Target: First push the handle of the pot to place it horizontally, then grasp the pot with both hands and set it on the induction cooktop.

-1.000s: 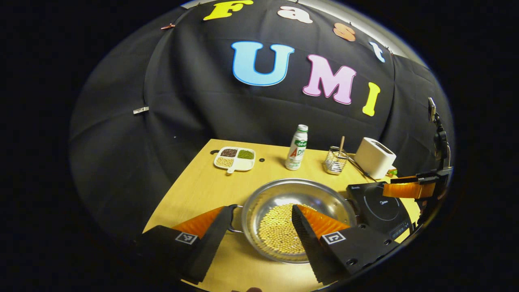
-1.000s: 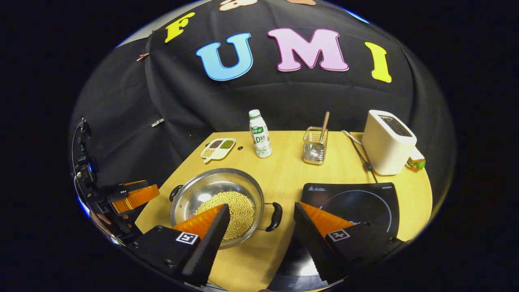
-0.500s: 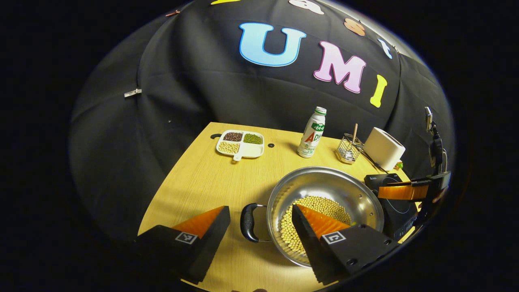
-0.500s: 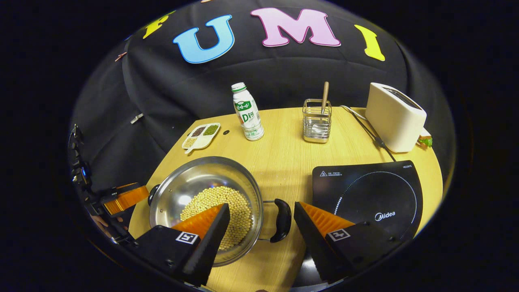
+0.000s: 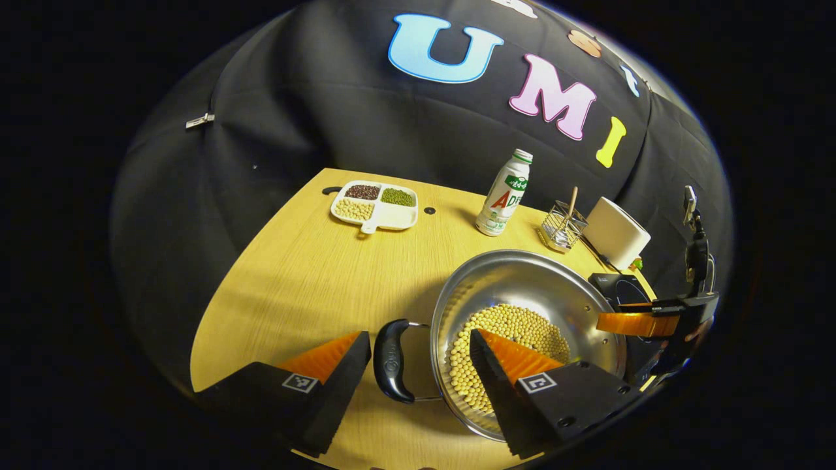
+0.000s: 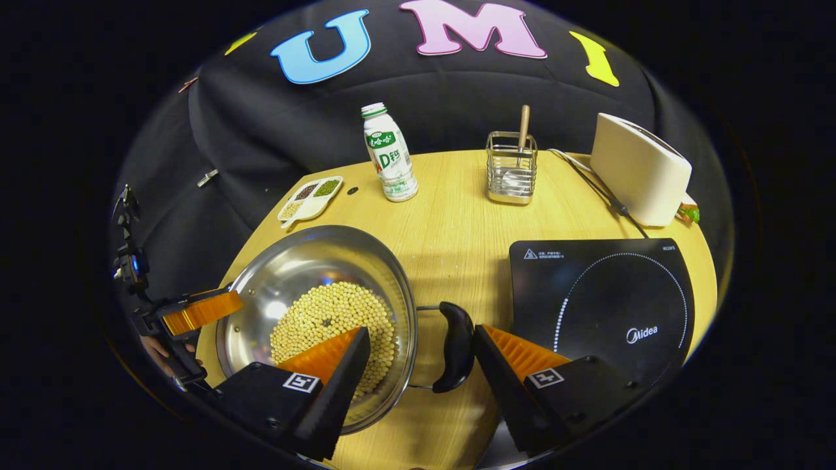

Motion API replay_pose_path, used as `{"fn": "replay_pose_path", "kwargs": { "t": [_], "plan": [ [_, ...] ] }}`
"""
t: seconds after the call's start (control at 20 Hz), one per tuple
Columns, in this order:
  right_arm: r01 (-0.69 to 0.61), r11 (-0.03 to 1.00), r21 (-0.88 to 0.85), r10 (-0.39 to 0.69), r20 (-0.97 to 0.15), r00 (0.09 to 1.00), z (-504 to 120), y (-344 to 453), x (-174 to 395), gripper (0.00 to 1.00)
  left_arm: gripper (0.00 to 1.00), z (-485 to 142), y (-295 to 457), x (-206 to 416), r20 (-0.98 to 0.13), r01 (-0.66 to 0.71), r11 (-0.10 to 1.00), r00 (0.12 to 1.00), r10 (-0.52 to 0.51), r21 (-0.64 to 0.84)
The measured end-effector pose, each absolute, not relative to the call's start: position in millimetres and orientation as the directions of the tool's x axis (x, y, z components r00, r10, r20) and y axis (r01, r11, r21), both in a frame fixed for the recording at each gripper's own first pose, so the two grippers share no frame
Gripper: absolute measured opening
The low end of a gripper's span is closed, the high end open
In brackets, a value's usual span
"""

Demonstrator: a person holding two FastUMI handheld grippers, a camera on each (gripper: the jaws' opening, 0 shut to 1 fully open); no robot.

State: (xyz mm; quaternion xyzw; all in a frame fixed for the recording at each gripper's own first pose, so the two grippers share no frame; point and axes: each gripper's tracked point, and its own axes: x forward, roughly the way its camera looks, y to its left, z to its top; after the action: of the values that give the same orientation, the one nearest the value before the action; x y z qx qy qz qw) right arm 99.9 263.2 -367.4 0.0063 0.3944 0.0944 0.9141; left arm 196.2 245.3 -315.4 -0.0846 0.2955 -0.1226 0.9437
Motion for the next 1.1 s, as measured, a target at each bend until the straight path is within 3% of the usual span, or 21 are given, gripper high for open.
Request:
{"fn": "replay_pose_path", "kwargs": {
  "t": [0.3, 0.5, 0.65, 0.7, 0.75, 0.85, 0.95, 1.0, 1.1],
  "plan": [
    [-0.169, 0.984, 0.060, 0.160, -0.722, 0.673, -381, 266, 102, 0.99, 0.91, -331, 243, 197, -0.551, 0.179, 0.938, 0.771, -0.320, -0.295],
    [-0.157, 0.987, 0.047, 0.142, -0.720, 0.680, -387, 263, 107, 0.95, 0.80, -339, 244, 199, -0.559, 0.170, 0.936, 0.764, -0.323, -0.308],
    [-0.158, 0.987, 0.022, 0.126, -0.715, 0.688, -391, 260, 110, 0.85, 0.71, -343, 241, 203, -0.564, 0.175, 0.934, 0.756, -0.331, -0.313],
    [-0.157, 0.987, 0.009, 0.117, -0.711, 0.693, -392, 257, 111, 0.76, 0.69, -343, 242, 204, -0.566, 0.172, 0.935, 0.757, -0.327, -0.310],
    [-0.158, 0.987, 0.002, 0.113, -0.710, 0.695, -393, 256, 113, 0.79, 0.64, -344, 242, 205, -0.567, 0.175, 0.935, 0.755, -0.329, -0.310],
    [-0.160, 0.987, -0.003, 0.110, -0.708, 0.697, -394, 254, 114, 0.69, 0.63, -345, 244, 206, -0.568, 0.171, 0.937, 0.757, -0.323, -0.305],
    [-0.170, 0.985, -0.010, 0.113, -0.708, 0.697, -394, 255, 113, 0.65, 0.62, -346, 244, 206, -0.571, 0.166, 0.938, 0.756, -0.320, -0.305],
    [-0.163, 0.987, -0.008, 0.110, -0.707, 0.699, -396, 253, 114, 0.74, 0.61, -346, 244, 206, -0.574, 0.164, 0.939, 0.755, -0.317, -0.303],
    [-0.152, 0.988, 0.000, 0.107, -0.709, 0.697, -395, 253, 114, 0.65, 0.58, -347, 244, 206, -0.579, 0.159, 0.941, 0.753, -0.311, -0.298]
  ]
}}
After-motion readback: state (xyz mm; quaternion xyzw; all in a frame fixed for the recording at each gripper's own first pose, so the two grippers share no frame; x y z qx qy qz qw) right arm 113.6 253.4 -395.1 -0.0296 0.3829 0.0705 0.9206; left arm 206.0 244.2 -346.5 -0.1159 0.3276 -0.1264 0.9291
